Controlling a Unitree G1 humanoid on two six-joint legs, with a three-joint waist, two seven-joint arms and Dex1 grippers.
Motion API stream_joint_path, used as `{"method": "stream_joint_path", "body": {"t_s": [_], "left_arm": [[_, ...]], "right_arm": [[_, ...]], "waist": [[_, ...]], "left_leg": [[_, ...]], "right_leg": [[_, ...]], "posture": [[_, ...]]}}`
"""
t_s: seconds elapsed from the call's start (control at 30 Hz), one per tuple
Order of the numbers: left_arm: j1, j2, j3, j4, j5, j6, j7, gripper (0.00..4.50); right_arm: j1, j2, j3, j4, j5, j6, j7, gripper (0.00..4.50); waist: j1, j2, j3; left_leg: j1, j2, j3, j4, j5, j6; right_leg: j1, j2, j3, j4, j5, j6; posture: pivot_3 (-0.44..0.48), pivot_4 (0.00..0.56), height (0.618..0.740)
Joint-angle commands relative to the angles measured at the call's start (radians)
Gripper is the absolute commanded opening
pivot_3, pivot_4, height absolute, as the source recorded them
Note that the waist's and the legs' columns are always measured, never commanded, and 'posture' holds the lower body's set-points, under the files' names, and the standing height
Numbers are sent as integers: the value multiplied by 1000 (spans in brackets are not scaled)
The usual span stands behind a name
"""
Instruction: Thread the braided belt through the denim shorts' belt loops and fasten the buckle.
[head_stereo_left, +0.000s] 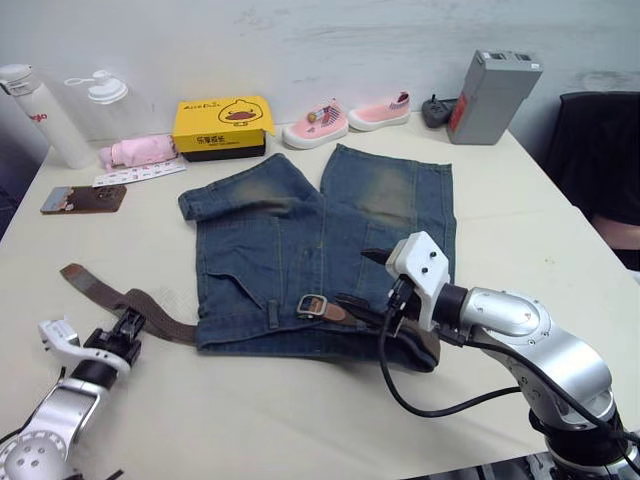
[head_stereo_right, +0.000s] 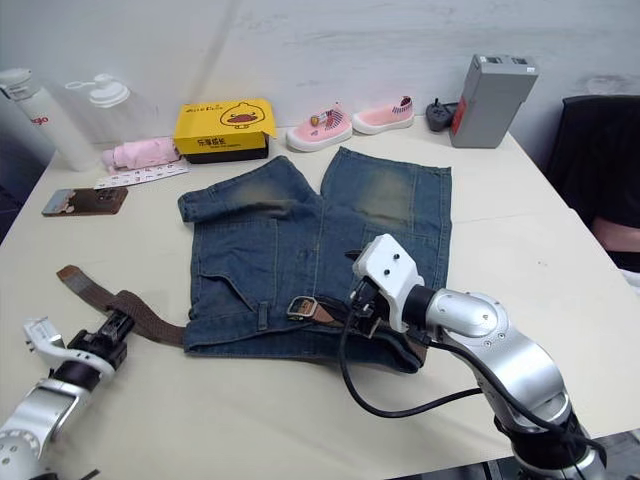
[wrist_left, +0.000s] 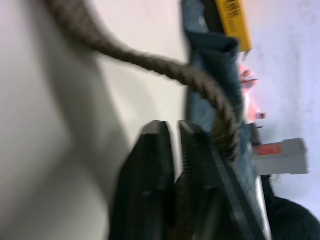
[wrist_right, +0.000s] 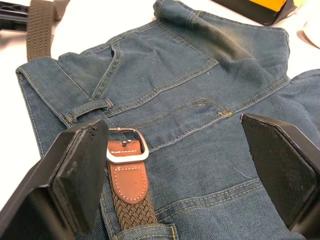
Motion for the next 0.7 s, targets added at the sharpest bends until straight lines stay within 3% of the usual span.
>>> {"method": "stream_joint_path", "body": {"t_s": [0.03,0.17,0.2,0.5,0.7], "left_arm": [[72,68,24,25,14,-22,-31,2400],[105,96,29,69,-8,-36,-76,4149],[113,104,25,73,-7,-36,-87,4416],[156,147,51,147,-51,-31,-117,4416],[71,169,40,230,-200,37,46,4416]], "right_arm": [[-15,4,-2,-16,-1,-2,-10,4500],[-17,-1,1,-10,-3,-4,-7,4500],[-16,-2,0,-8,-3,-5,-6,4500],[-22,3,0,2,0,-5,-6,4500],[-33,-1,-3,9,-3,-11,-3,4500]], "waist": [[2,0,0],[0,6,-2],[0,6,-2],[-6,10,-4],[-2,10,-3]], "left_leg": [[0,0,-1,0,0,0],[0,0,0,0,-2,-1],[0,1,0,0,-2,-1],[1,1,1,-1,-2,0],[0,2,1,-1,-2,0]], "right_leg": [[0,0,0,-3,0,0],[-1,-2,0,-3,0,-1],[-1,-2,0,-3,0,-1],[-2,-2,0,-3,-1,-2],[-2,-4,0,-3,-1,-2]], "posture": [[0,150,706],[0,150,706],[0,150,706],[0,150,706],[0,150,706]]}}
